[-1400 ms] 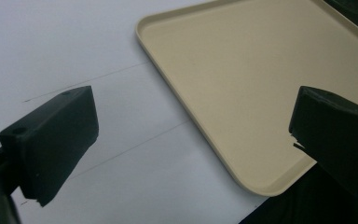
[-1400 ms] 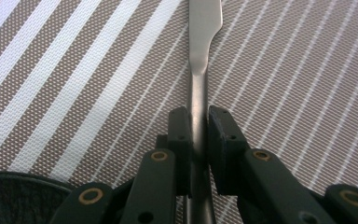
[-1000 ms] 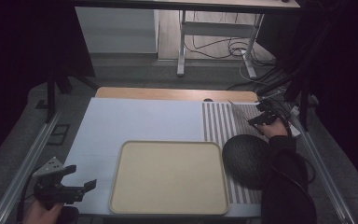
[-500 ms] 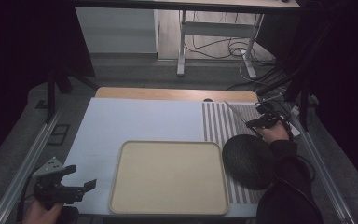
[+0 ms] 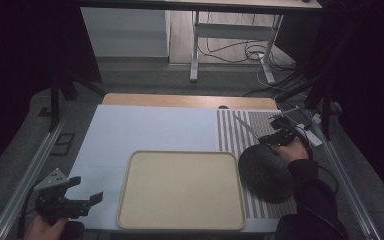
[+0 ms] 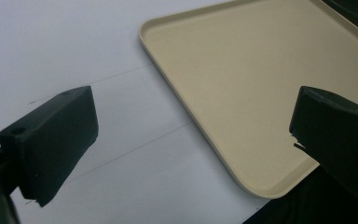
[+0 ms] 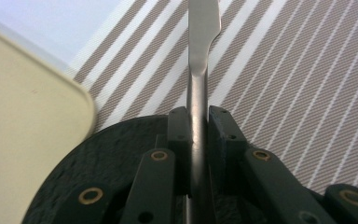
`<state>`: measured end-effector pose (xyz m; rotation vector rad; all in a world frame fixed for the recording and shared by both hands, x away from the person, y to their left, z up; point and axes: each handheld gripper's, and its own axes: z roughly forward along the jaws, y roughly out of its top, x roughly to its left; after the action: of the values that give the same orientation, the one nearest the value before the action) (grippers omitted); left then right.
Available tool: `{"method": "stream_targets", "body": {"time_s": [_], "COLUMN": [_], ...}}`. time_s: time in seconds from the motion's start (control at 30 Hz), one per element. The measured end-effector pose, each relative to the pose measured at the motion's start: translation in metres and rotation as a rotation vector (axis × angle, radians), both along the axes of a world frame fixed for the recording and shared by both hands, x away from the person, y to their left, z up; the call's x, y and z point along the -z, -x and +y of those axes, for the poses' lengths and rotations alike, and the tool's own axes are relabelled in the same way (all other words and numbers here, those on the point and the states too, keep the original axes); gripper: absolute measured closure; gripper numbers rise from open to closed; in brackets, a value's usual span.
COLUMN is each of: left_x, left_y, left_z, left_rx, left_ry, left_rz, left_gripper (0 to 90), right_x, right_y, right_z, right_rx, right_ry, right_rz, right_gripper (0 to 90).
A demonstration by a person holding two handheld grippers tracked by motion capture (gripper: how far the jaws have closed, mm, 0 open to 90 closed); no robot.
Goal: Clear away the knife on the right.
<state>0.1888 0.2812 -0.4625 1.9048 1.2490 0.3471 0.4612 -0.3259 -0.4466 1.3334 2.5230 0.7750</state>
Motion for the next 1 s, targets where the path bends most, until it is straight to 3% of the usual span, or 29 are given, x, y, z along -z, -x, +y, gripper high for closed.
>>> {"method": "stream_targets", "body": {"time_s": [0.23,0.47,1.0], "left_x": [-0.001,0.0,0.001], "left_y": [0.003,0.002,0.002], "left_z": [0.002,-0.001,0.0], "left_rx": [-0.028,-0.01,-0.011], "left_ry": [-0.044,-0.072,-0.063], "left_rz": [-0.01,0.001,0.004], "left_gripper": [0.0,0.0,0.2], "right_x": [-0.001,-0.002,-0.001], "right_y": [0.019,0.038,0.091], "right_z": [0.011,0.022,0.059], "right_rx": [-0.033,-0.072,-0.2], "right_ry": [-0.004,-0.018,-0.053], "right_rz": [0.003,-0.002,0.007], "right_gripper": [80.2,80.2,80.2]}}
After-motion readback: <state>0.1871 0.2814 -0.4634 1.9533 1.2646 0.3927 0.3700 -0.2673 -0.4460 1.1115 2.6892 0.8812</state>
